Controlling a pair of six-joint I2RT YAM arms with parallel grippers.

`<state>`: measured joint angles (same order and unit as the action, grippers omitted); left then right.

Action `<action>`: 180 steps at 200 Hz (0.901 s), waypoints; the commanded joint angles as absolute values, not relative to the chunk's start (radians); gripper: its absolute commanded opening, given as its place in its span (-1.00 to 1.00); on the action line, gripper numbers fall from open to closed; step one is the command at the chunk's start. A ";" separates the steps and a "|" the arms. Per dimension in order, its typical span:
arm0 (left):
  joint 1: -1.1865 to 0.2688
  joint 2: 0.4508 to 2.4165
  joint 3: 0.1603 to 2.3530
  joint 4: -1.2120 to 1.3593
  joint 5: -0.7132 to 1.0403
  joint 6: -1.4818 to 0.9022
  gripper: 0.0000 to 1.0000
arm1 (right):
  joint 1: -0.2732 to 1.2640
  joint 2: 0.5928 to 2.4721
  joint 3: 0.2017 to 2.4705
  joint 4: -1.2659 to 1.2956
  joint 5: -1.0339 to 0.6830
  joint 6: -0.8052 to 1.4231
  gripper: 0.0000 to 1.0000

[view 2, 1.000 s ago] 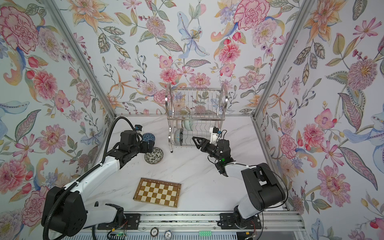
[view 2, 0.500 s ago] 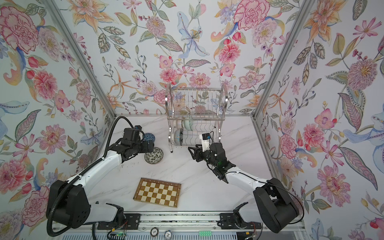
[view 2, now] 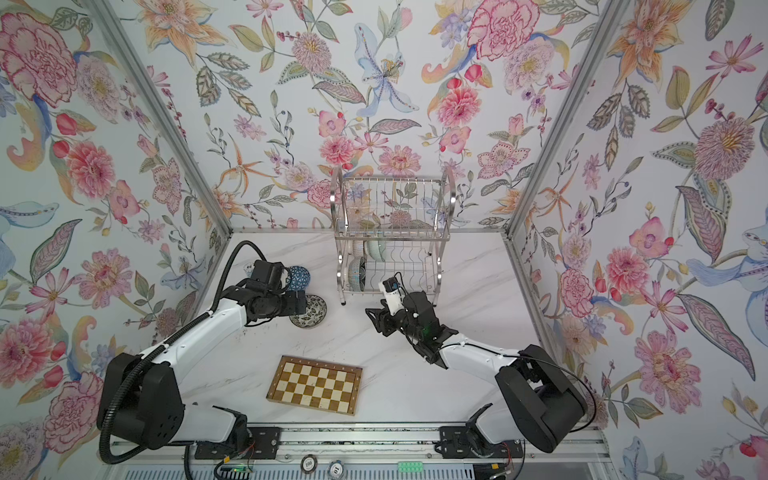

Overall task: Load the bowls into the dish rack
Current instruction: 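Withdraw the right gripper from the rack while the left lowers toward the leaf-pattern bowl, then close the left gripper on the leaf-pattern bowl rim while the right moves inward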

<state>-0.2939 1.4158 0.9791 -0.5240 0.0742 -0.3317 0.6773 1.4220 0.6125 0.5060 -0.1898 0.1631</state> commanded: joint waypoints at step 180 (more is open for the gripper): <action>-0.288 1.518 0.946 -0.495 0.049 -0.384 0.34 | 0.802 1.476 0.752 0.399 -0.130 -0.057 0.24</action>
<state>-0.2939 1.4834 0.9360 -0.4965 0.0666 -0.3630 0.7975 1.4662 0.7258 0.4221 -0.1482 -0.0402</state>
